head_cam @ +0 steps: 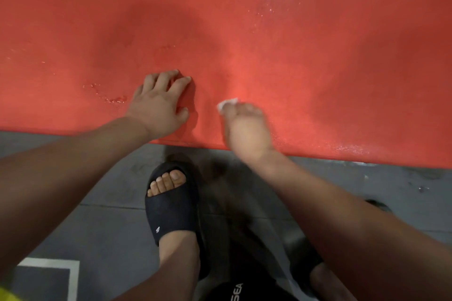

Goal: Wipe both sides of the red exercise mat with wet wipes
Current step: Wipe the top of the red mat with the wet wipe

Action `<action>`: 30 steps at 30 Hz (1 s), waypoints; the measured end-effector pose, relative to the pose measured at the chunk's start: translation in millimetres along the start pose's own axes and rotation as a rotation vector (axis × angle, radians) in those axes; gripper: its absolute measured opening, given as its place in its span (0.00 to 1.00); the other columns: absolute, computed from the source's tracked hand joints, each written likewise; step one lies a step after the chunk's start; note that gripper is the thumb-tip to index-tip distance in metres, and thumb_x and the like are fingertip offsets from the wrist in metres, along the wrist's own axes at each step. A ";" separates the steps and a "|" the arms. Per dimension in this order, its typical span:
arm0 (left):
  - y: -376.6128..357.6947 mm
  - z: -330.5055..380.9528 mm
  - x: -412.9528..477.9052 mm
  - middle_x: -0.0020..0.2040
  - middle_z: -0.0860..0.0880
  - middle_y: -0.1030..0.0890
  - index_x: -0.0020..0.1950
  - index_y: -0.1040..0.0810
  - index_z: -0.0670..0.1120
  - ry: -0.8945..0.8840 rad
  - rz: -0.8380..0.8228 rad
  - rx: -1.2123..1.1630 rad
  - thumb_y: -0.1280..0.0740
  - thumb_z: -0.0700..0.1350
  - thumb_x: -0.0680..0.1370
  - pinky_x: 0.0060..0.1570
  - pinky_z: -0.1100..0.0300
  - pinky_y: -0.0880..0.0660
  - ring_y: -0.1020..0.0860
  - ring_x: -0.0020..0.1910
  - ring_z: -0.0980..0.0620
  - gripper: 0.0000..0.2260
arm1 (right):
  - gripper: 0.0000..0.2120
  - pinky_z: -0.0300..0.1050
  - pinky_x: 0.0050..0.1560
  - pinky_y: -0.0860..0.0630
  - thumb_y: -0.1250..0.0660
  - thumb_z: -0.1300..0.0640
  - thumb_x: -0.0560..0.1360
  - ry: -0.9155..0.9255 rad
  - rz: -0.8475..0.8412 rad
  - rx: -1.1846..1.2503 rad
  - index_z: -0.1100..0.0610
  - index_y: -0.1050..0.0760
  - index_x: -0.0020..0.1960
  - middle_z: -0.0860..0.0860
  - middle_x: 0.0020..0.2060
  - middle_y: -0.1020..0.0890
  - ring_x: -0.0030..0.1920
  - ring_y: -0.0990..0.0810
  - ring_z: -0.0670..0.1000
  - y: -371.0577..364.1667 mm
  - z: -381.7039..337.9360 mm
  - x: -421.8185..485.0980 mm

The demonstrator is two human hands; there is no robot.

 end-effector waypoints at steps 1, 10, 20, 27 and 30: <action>-0.9 -0.3 -0.6 0.77 0.48 0.37 0.79 0.38 0.55 -0.001 0.001 -0.001 0.32 0.55 0.74 0.70 0.41 0.33 0.38 0.72 0.39 0.34 | 0.16 0.51 0.41 0.27 0.39 0.62 0.71 0.212 -0.015 0.052 0.62 0.23 0.56 0.57 0.39 0.19 0.39 0.21 0.59 -2.0 -18.3 -13.5; -1.4 -1.9 -0.6 0.78 0.49 0.38 0.79 0.39 0.55 -0.017 0.017 0.011 0.33 0.55 0.75 0.69 0.41 0.34 0.38 0.72 0.40 0.33 | 0.11 0.52 0.44 0.27 0.41 0.57 0.76 -0.299 0.041 -0.006 0.57 0.22 0.54 0.58 0.41 0.17 0.42 0.21 0.61 11.3 50.5 37.7; -2.2 -3.5 -1.2 0.78 0.49 0.38 0.80 0.39 0.55 -0.015 0.008 0.016 0.33 0.55 0.75 0.69 0.40 0.35 0.39 0.73 0.40 0.33 | 0.17 0.52 0.47 0.28 0.34 0.60 0.70 0.171 -0.079 0.058 0.50 0.22 0.58 0.53 0.46 0.17 0.47 0.21 0.60 5.7 38.2 32.3; 1.8 -0.3 3.7 0.74 0.47 0.34 0.76 0.35 0.54 -0.019 0.028 0.043 0.31 0.55 0.73 0.64 0.40 0.32 0.35 0.69 0.37 0.32 | 0.16 0.51 0.47 0.28 0.36 0.60 0.73 -0.022 -0.039 0.038 0.56 0.23 0.60 0.55 0.46 0.17 0.46 0.21 0.60 -1.7 17.8 28.9; 8.0 0.2 9.9 0.70 0.46 0.31 0.73 0.31 0.53 -0.018 0.063 0.044 0.31 0.53 0.74 0.60 0.41 0.31 0.33 0.65 0.37 0.28 | 0.15 0.50 0.46 0.29 0.30 0.62 0.69 0.392 -0.118 0.144 0.54 0.22 0.56 0.51 0.43 0.19 0.44 0.23 0.57 -3.4 -2.5 5.6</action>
Point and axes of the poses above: each hand's wrist, its own x-axis towards the middle knuckle, its own y-axis out of the back of the hand, z = x × y, the point moved 4 cm from there along x, towards the middle knuckle
